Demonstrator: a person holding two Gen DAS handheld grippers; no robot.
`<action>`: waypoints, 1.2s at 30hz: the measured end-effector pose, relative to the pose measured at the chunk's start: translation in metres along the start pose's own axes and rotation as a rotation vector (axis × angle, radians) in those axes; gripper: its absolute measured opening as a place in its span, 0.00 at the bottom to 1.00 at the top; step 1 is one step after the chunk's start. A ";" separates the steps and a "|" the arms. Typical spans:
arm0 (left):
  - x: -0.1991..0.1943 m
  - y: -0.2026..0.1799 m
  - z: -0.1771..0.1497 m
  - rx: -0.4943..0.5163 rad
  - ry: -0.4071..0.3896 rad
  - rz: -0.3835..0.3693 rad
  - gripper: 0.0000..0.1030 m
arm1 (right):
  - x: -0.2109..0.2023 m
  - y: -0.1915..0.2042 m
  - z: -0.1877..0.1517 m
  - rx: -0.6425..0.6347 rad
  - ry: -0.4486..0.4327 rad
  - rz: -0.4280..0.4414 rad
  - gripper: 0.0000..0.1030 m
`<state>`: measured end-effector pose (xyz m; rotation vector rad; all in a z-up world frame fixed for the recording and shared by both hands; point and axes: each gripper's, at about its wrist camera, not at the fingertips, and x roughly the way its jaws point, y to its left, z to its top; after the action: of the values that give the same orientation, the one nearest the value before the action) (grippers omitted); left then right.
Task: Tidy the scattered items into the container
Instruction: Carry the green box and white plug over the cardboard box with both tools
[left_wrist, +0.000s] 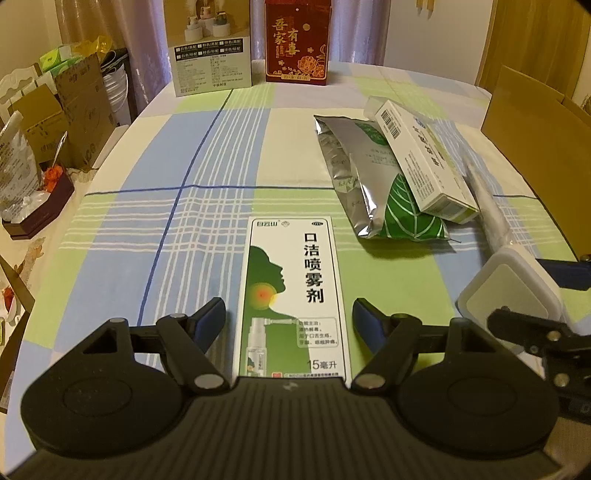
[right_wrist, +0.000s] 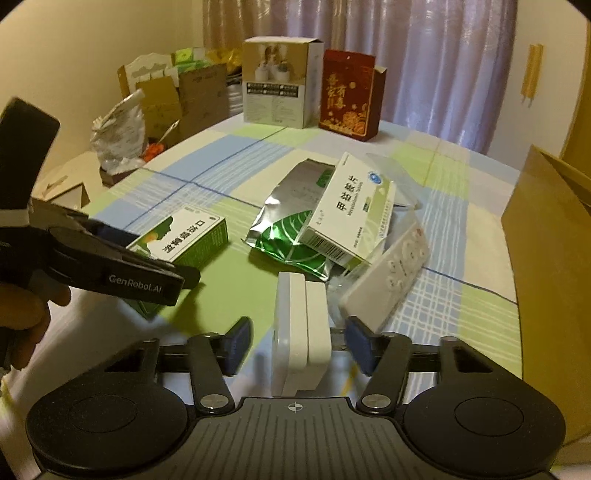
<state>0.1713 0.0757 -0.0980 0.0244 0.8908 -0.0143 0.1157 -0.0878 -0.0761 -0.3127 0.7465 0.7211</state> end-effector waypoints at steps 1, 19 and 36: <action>0.000 -0.001 0.000 0.002 -0.002 0.001 0.69 | 0.000 0.000 0.000 0.000 -0.002 -0.001 0.60; -0.034 -0.015 -0.006 0.039 0.014 -0.046 0.49 | -0.053 -0.009 -0.011 0.029 -0.018 -0.044 0.34; -0.131 -0.089 -0.001 0.097 -0.105 -0.137 0.49 | -0.175 -0.060 -0.020 0.129 -0.173 -0.181 0.34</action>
<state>0.0859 -0.0134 0.0022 0.0531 0.7851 -0.1848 0.0575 -0.2255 0.0351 -0.1949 0.5889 0.5195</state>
